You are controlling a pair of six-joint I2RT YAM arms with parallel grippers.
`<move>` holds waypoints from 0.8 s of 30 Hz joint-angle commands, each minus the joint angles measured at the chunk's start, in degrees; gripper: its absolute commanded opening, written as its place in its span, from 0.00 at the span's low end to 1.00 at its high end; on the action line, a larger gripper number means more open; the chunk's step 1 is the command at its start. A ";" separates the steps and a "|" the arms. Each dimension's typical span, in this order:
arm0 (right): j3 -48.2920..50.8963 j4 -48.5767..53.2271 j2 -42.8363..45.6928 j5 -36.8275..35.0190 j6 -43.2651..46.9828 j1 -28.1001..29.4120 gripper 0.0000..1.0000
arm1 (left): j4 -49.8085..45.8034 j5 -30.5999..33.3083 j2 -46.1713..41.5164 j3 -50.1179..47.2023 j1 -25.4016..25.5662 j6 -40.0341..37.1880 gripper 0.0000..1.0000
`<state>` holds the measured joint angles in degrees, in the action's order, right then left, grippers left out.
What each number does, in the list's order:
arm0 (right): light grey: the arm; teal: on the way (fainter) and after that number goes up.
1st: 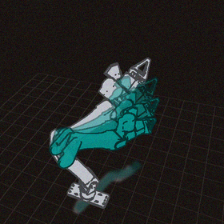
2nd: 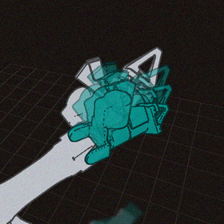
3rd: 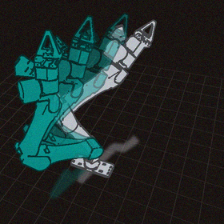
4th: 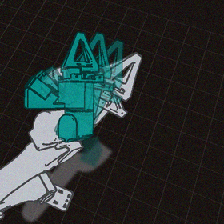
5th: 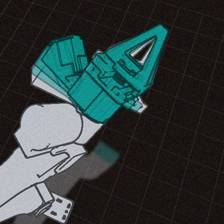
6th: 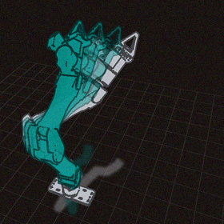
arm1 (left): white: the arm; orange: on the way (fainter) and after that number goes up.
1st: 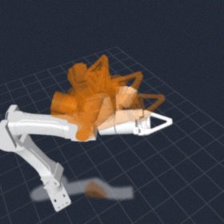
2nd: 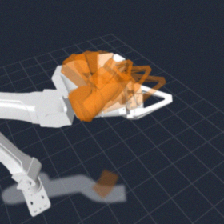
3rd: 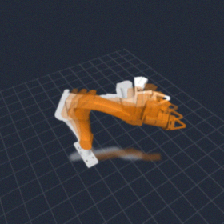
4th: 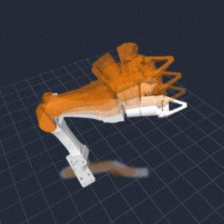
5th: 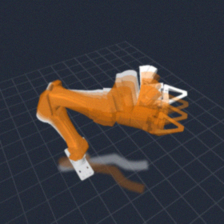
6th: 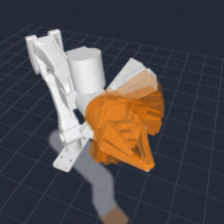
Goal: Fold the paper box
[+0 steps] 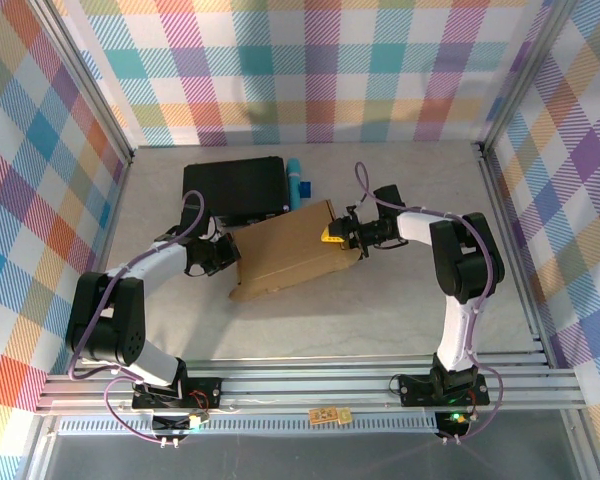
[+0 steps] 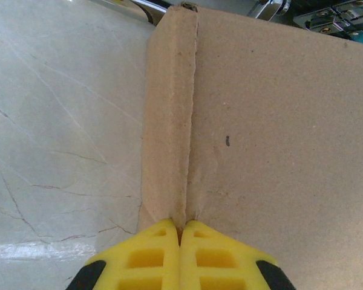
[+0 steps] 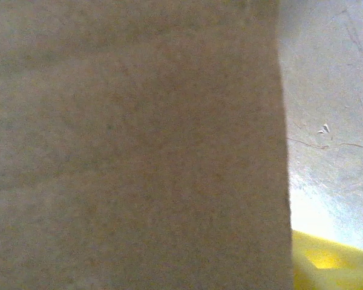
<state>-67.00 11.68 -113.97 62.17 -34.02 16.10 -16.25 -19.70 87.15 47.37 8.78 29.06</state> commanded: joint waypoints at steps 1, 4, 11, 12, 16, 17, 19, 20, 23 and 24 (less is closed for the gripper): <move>-1.58 0.28 1.12 0.46 -2.15 -0.08 0.61 | -12.62 3.58 -1.11 -1.98 -0.75 1.72 0.18; -2.10 2.14 2.01 0.67 -3.53 -0.87 0.57 | -14.47 3.79 -7.92 3.79 -0.70 4.54 0.36; -2.80 5.22 4.72 2.45 -9.18 -3.83 0.55 | -20.62 5.63 -12.45 16.12 -0.77 12.68 0.70; -3.10 6.77 5.42 2.48 -10.45 -4.32 0.54 | -21.80 6.15 -12.76 16.87 -0.86 14.77 0.71; -6.97 18.96 6.66 3.12 -13.18 -6.50 0.54 | -23.67 2.78 -12.78 17.63 -1.38 21.41 0.72; -7.66 21.61 6.91 3.82 -13.95 -7.03 0.54 | -24.09 2.49 -12.87 17.53 -1.39 23.30 0.73; -8.10 24.81 7.51 4.83 -15.97 -7.97 0.54 | -23.51 1.44 -12.80 16.66 -1.55 27.54 0.75; -8.03 25.98 7.78 5.51 -17.10 -8.47 0.54 | -21.22 -0.34 -12.86 15.59 -1.65 29.56 0.75; -8.04 28.69 8.20 6.48 -18.48 -10.04 0.55 | -13.74 -3.92 -12.12 12.13 -1.74 37.29 0.76; -8.09 29.78 8.21 6.45 -18.58 -10.63 0.55 | -11.62 -5.26 -11.48 11.05 -1.74 39.99 0.76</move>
<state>-74.17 34.11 -107.44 65.06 -49.65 6.74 -33.63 -19.38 74.50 61.45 7.94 57.84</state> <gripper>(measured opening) 0.552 0.759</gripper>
